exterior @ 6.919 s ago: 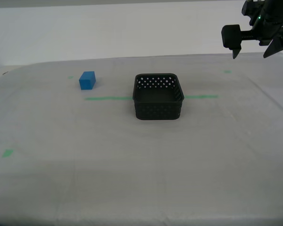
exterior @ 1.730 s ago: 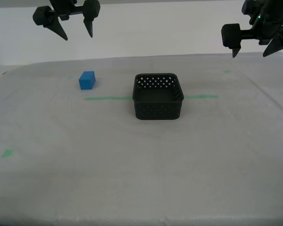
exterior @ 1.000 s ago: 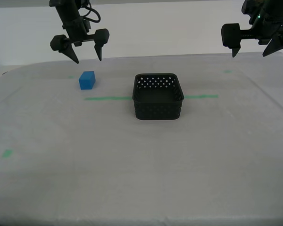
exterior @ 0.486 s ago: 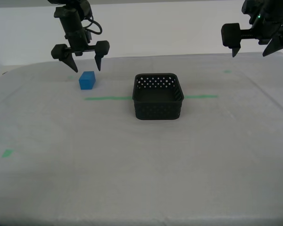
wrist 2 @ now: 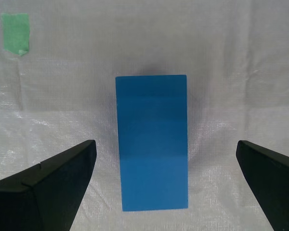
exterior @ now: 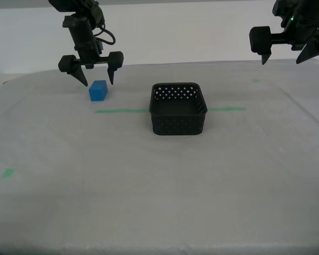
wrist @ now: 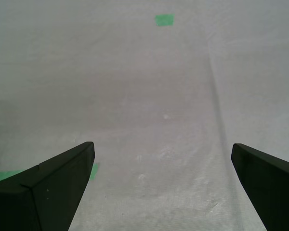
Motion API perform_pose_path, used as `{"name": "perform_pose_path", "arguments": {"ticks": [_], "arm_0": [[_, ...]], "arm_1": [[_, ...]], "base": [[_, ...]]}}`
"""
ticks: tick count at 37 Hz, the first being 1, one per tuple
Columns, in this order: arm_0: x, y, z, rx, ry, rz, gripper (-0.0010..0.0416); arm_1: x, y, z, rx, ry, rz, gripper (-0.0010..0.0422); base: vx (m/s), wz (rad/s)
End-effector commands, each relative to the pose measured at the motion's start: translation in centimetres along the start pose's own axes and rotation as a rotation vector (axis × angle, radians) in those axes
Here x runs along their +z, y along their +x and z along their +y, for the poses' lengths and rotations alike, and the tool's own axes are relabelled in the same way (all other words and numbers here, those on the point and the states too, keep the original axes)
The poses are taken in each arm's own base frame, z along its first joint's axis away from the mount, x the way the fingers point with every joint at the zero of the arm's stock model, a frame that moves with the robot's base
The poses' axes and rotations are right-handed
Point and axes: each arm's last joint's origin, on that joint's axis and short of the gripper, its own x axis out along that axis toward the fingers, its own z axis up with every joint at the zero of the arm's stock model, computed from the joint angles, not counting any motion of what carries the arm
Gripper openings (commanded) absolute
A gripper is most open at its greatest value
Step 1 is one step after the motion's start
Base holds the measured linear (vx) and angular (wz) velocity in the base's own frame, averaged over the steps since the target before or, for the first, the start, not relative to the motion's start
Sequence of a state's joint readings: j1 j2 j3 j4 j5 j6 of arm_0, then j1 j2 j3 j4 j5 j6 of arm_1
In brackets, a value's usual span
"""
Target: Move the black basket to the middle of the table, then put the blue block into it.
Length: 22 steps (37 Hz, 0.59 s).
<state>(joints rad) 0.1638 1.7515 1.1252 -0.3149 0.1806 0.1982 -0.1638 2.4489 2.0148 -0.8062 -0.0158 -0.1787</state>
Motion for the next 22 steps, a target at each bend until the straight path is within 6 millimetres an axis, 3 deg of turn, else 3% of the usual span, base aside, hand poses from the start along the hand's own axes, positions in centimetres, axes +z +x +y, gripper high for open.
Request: {"name": "perform_pose_path", "arguments": {"ticks": [1,22], "arm_0": [[0.02,-0.02,-0.02,-0.002,0.001,-0.002,0.0398],[0.02,-0.02,-0.02,-0.002,0.001,-0.002,0.0398]], "arm_1": [[-0.06,0.14,-0.02,0.003,-0.005,-0.002,0.0401],[0.05,0.62,-0.43,0.038,0.003,-0.06,0.0401]], "base": [[0.0,0.0],[0.0,0.0]]}}
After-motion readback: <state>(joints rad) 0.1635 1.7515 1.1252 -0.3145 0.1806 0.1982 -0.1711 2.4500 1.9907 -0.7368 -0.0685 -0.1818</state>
